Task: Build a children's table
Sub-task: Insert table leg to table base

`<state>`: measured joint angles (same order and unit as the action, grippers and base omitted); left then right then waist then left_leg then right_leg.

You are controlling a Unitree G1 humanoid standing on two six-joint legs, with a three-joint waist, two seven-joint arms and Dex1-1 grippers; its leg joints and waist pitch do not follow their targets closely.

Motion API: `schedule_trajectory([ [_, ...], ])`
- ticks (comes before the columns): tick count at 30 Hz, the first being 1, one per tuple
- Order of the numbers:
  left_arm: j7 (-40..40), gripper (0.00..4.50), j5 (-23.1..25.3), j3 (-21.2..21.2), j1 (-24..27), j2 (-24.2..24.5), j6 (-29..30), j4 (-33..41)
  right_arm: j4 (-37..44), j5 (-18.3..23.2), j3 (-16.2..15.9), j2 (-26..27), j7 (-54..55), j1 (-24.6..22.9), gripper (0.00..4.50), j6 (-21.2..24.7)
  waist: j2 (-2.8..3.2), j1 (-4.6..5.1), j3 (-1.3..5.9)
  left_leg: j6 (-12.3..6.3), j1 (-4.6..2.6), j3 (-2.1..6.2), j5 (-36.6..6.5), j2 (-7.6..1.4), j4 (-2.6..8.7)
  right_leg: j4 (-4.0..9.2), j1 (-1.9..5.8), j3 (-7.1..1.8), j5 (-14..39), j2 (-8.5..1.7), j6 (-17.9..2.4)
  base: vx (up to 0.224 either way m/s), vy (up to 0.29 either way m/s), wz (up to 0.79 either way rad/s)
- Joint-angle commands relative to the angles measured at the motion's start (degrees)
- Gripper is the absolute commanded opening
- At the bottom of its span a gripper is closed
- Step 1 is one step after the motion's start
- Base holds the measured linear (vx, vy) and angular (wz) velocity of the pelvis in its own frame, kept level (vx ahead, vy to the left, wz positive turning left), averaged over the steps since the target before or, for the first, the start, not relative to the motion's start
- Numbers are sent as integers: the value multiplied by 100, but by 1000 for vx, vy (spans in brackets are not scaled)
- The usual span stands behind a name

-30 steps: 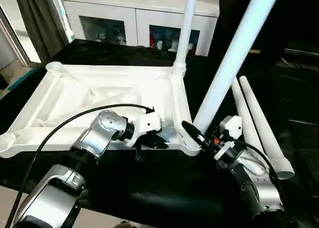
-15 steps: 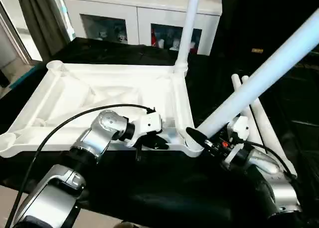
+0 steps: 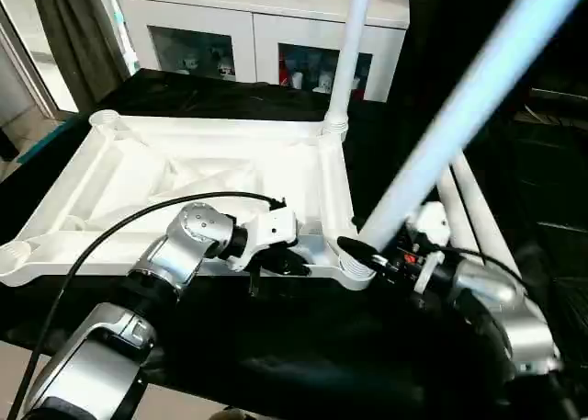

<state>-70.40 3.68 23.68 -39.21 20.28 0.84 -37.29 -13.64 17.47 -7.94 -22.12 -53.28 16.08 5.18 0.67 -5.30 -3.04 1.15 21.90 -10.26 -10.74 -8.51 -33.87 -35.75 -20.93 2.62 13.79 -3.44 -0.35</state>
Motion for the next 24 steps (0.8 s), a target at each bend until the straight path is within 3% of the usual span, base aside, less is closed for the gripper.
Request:
schedule_trajectory([
  [1,112,0,233,-7,-96,185,66,-183,-385,-314,-249,-116,-133,-161,191,305,9,-28,291,-243,-120,227,-1211,-565,468,442,172,-321,142,-670,-1620,0,0,0],
  [13,-201,0,162,50,-81,240,-97,-98,-1312,-480,-590,-205,-858,358,191,267,-23,-6,268,-228,-109,231,-1326,-563,472,467,172,-317,498,-680,-1637,0,0,0],
  [21,-486,0,159,139,-33,306,-133,4,-1456,-580,-756,-258,-1242,403,191,66,-39,-19,299,-479,-112,205,-920,-567,432,391,178,-287,-300,-656,-1738,0,0,0],
  [23,-486,0,162,139,-33,308,-136,3,-1475,-587,-760,-250,-1258,409,191,46,-34,-20,292,-483,-111,210,-956,-572,443,398,177,-282,-210,-657,-1738,0,0,0],
  [24,-486,0,162,139,-33,308,-136,3,-1475,-587,-760,-250,-1258,409,191,46,-37,-17,280,-416,-123,214,-1133,-580,463,426,171,-286,98,-661,-1715,0,0,0],
])
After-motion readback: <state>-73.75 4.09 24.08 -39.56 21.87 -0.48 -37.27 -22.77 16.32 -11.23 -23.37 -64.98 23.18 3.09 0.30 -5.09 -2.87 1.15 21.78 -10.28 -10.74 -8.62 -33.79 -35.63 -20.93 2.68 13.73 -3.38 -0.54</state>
